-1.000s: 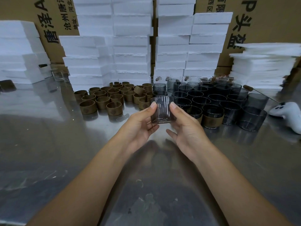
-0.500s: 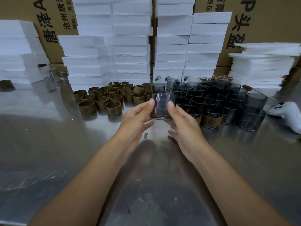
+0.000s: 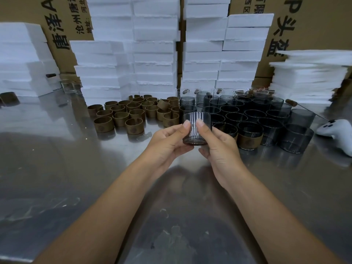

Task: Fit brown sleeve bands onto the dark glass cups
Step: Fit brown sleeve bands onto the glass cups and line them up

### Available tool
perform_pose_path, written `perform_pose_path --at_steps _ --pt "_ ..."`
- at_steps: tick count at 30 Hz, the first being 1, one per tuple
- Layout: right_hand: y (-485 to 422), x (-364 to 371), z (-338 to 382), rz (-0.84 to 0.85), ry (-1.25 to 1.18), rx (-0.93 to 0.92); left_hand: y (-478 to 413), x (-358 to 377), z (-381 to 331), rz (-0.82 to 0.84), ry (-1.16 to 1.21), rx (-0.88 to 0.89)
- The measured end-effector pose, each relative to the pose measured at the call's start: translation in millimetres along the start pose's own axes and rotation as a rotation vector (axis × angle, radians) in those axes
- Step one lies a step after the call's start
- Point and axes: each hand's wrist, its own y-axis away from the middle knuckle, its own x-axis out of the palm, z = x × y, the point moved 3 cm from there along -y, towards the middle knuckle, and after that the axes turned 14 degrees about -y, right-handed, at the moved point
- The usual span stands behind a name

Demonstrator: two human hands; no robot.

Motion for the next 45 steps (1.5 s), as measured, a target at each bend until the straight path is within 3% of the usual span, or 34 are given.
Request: perform_pose_path --at_steps 10,16,20,25,32,40,45 --pt "-1.7 -3.7 3.5 0.018 -0.168 0.059 2.5 -0.4 -4.7 0.059 0.118 -0.001" --pt "-1.7 -0.5 0.8 0.013 -0.049 0.036 0.8 0.1 -3.8 0.067 0.102 -0.015" --pt "-0.4 0.8 -0.9 0.032 0.056 0.028 0.5 -1.9 -4.0 0.004 0.039 -0.006" --pt "2.4 0.1 4.2 0.024 -0.011 -0.026 0.5 -6.1 -3.1 -0.166 -0.045 0.003" --pt "2.8 0.5 4.1 -0.013 0.029 -0.100 0.9 -0.6 -2.4 -0.119 -0.075 0.057" --pt "-2.6 -2.5 1.5 0.076 -0.049 0.055 -0.4 -2.9 -0.8 0.002 0.008 0.019" --pt "-5.1 -5.1 1.2 0.044 -0.170 0.121 0.0 -3.7 -1.7 0.063 0.115 0.000"
